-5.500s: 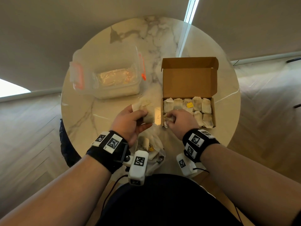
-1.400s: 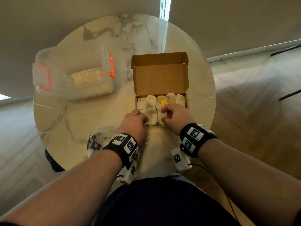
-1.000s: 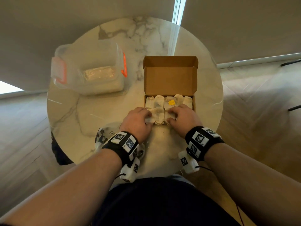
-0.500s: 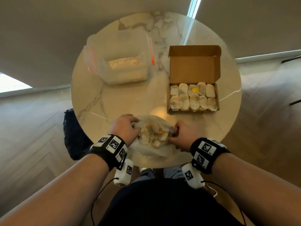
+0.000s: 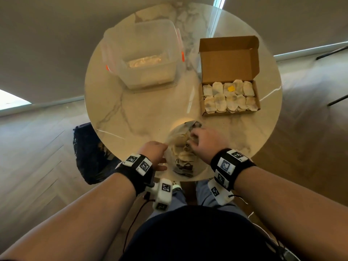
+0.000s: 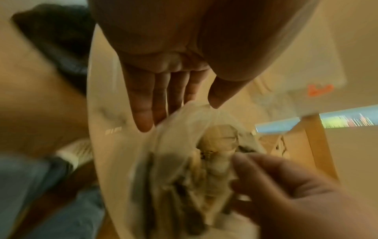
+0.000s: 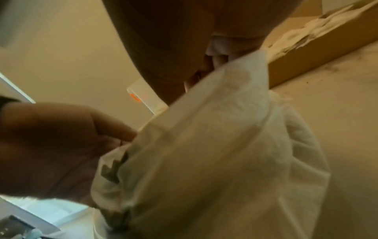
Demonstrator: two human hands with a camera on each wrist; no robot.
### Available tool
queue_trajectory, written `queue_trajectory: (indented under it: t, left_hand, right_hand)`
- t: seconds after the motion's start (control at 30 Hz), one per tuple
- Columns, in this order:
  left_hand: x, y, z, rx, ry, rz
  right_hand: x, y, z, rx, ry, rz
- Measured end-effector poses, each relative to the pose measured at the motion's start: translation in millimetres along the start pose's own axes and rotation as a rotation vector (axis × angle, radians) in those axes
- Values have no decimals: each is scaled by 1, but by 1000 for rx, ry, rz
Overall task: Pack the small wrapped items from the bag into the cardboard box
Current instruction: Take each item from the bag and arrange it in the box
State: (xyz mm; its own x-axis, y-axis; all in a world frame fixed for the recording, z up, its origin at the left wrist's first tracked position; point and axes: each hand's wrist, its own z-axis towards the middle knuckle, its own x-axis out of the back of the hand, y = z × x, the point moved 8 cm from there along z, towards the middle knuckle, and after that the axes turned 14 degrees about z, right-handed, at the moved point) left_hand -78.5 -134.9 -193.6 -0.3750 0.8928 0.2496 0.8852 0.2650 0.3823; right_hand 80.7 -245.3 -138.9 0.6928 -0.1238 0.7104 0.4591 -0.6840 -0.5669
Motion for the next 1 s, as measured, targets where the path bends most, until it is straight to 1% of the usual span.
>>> queue_trajectory:
  t: [0.07,0.1,0.17,0.27,0.4,0.53,0.63,0.7,0.83,1.0]
  left_hand:
    - [-12,-3,1,63,-57,-160]
    - [-15,-4,4,70,-66,-185]
    - [-17,-2,8,60,-73,-166]
    - [-21,4,13,29,-109,-116]
    - [-19,2,20,10,-111,-158]
    - [-12,-5,25,33,-93,-269]
    - [-12,-1,25,24,-108,-300]
    - [-14,3,24,10,-105,-297]
    - [-21,12,25,-55,-122,-358]
    - [-25,22,25,-135,-154,-405]
  right_hand:
    - [-15,11,8,-104,-22,-16]
    - [-21,15,12,-152,-24,-22]
    - [-29,16,19,-193,-41,-32]
    - [-35,14,27,-185,-57,8]
    - [-32,30,24,-260,-51,204]
    - [-9,36,10,-199,25,335]
    - [6,32,-3,-155,104,343]
    - [9,28,-4,-137,134,297]
    - [-9,17,6,-117,51,190]
    - [-25,18,11,-145,-7,215]
